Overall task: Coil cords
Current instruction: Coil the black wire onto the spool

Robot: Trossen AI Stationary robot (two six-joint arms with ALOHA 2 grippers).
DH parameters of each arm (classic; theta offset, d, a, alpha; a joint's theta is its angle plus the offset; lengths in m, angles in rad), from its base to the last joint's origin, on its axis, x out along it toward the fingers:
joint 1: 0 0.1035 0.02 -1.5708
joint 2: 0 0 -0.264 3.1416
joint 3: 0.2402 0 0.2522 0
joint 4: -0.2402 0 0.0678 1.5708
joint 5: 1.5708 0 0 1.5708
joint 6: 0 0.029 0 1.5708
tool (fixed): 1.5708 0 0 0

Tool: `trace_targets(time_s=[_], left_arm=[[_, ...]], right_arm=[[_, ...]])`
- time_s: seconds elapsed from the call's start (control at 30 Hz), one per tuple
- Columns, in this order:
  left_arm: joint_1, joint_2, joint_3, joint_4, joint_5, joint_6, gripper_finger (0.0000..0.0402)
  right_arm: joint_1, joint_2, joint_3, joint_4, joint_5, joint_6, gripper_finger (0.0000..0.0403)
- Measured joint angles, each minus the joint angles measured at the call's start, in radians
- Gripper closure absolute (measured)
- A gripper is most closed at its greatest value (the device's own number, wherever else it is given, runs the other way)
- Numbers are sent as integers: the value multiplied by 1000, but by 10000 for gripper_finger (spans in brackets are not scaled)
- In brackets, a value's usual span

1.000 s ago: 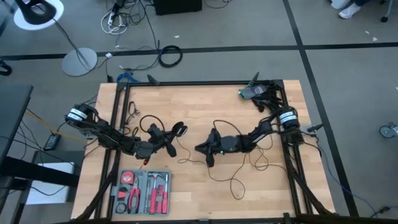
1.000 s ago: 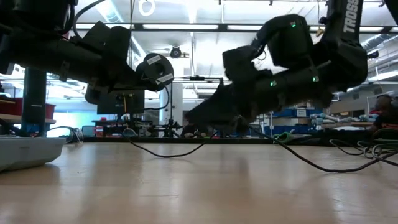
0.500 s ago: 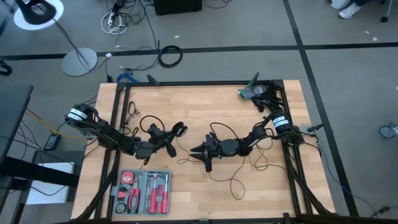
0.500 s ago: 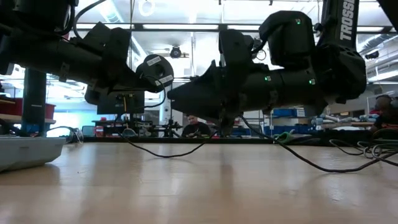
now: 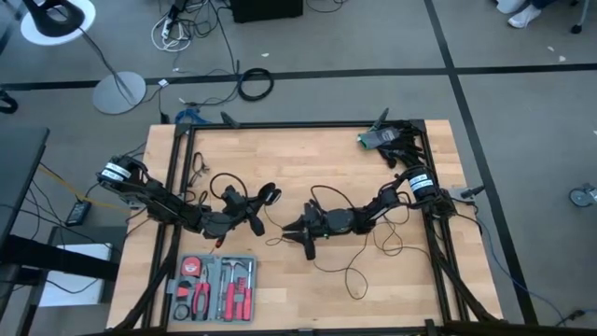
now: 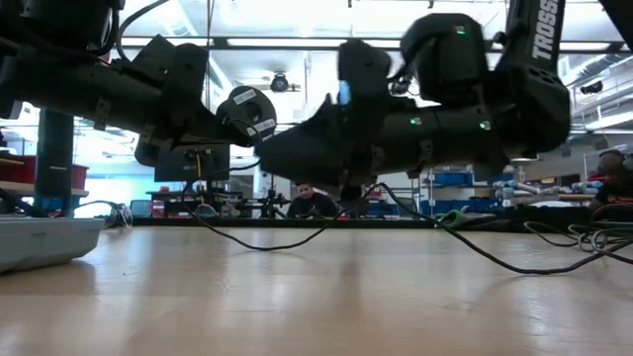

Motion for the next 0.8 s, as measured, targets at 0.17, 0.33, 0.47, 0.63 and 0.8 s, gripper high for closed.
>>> trace_targets(time_s=[0.17,0.33,0.47,0.63,0.8], left_arm=[[0,0,0,0,0,0,402],[0,0,0,-2,0,0,402],[0,0,0,-2,0,3,402],[0,0,0,-2,0,2,402],[0,0,0,-3,0,1,402]], right_arm=[[0,0,66,-155,-29,-8,291],[-2,0,68,-151,-28,-14,307],[-2,0,68,-146,-28,-16,322],[-3,-1,68,-108,-28,-26,330],[-15,-1,67,-117,-28,-17,357]])
